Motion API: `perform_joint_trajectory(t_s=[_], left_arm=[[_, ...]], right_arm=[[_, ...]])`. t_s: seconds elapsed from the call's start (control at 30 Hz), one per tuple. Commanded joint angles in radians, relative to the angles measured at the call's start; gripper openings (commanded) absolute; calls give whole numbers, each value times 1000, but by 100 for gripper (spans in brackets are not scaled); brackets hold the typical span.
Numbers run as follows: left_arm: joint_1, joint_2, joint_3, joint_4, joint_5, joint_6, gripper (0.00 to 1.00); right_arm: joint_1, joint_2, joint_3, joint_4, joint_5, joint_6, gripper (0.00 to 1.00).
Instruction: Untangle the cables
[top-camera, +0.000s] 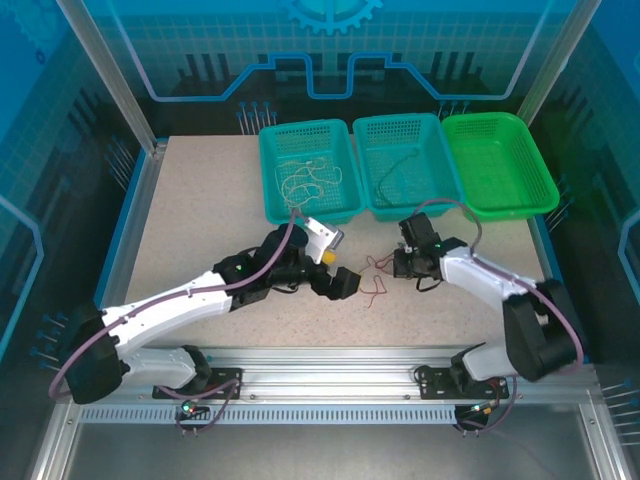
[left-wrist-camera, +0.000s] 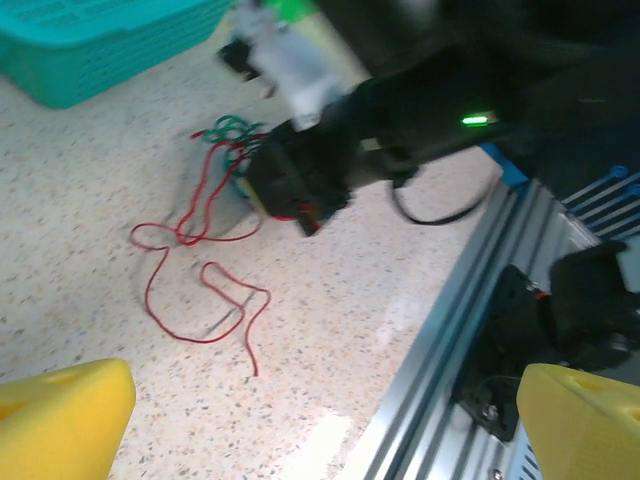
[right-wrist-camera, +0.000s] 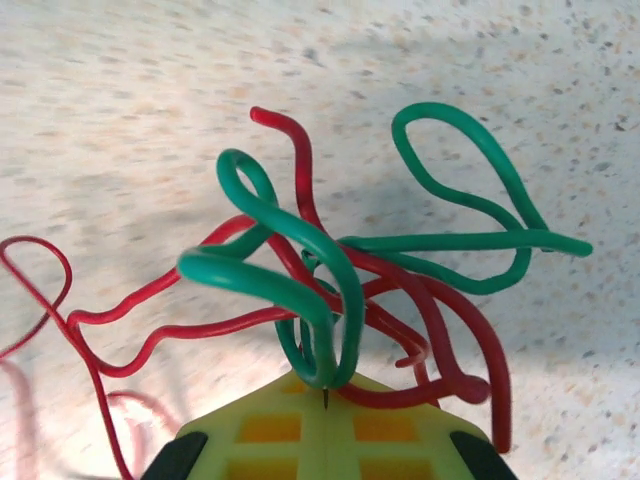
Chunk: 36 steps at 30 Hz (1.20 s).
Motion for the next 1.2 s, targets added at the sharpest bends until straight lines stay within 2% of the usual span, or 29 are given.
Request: perform_joint_trajectory(t_s=[0.0, 0.1, 0.23, 0.3, 0.37, 0.4, 0.53, 0.6, 0.7, 0.77, 0.9, 0.93, 1.07, 1.17], left_arm=[[14, 62, 47, -51, -87, -109, 99], [39, 113, 50, -17, -38, -205, 99], [57, 150, 25, 133, 80, -278, 99], [69, 165, 25, 174, 101, -311, 99], [85, 176, 23, 194, 104, -340, 94], [93, 180, 20, 207, 100, -352, 90], [111, 198, 11, 260, 121, -365, 60], [111, 214, 15, 294, 164, -349, 54], [112, 238, 13, 353, 216, -355, 51], [112, 251, 13, 373, 226, -371, 41], [112, 263, -2, 420, 242, -404, 6], [112, 260, -7, 411, 233, -405, 0], [135, 224, -41, 356, 164, -409, 0], [163, 192, -97, 396, 158, -442, 0]], right_arm=[[22, -118, -33, 16, -151, 0, 0], [46, -188, -54, 37, -237, -30, 0], [87, -242, -84, 90, -328, -72, 0], [109, -256, -88, 108, -370, -92, 0], [134, -270, -91, 127, -399, -109, 0], [146, -279, -91, 133, -408, -116, 0], [173, -292, -85, 146, -472, -156, 0], [184, -289, -83, 148, -494, -170, 0], [194, -281, -77, 147, -503, -174, 0], [195, -281, -76, 156, -485, -158, 0], [195, -292, -87, 192, -454, -123, 0], [195, -297, -94, 199, -445, -121, 0], [182, -363, -158, 246, -395, -96, 0], [130, -434, -226, 278, -370, -46, 0]])
